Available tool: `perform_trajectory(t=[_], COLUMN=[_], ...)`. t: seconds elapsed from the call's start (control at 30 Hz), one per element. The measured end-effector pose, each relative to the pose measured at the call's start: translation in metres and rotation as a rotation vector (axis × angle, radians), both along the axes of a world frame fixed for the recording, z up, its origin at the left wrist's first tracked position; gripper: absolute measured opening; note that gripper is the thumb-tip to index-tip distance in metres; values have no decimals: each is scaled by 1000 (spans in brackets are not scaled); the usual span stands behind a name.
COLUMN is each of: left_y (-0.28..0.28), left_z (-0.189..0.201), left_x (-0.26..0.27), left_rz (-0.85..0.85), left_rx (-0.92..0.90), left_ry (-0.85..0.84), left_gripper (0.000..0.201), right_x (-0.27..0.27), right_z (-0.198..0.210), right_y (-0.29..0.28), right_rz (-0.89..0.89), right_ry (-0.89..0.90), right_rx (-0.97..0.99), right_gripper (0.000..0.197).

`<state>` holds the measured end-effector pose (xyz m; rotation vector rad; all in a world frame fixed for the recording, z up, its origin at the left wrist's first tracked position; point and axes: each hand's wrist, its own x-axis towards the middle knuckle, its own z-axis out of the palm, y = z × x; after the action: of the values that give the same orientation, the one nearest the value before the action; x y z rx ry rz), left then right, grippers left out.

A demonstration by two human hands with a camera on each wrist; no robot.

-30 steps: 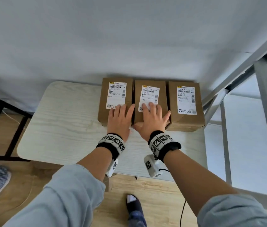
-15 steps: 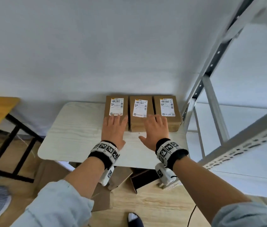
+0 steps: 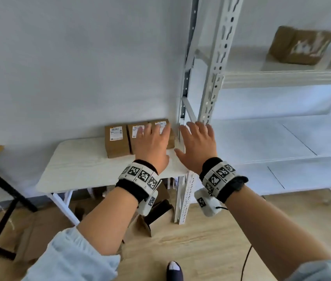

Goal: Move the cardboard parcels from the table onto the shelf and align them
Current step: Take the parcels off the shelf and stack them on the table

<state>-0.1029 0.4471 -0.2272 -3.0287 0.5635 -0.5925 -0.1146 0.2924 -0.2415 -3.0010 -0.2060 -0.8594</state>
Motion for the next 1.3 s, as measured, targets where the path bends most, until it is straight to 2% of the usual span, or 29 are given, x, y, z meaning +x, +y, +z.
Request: perform_trajectory(t=[0.27,0.73,1.0,1.17,1.3], left_y=[-106,-394,-492,-528,-545], left_z=[55,146,171,177,178], left_x=[-75,-92,-50,5,63], left_rz=[-185,-258,-249,-183,-116], left_rx=[-52,-143,-134,-149,-176], left_ry=[-142,-271,-272,-244,-269], left_gripper=[93,100,113,120,124], right_x=[-97,-146,-118,-68,-14], right_z=[55,136,163,168,171], right_y=[-124,-423,-528,-563,-588], right_rz=[-147,-308,-370,-373,-422], right_ry=[-167,-227,-235,-274,-213], right_rx=[-61,-91,-66,-37,-37], right_gripper=[67,69,70,83,96])
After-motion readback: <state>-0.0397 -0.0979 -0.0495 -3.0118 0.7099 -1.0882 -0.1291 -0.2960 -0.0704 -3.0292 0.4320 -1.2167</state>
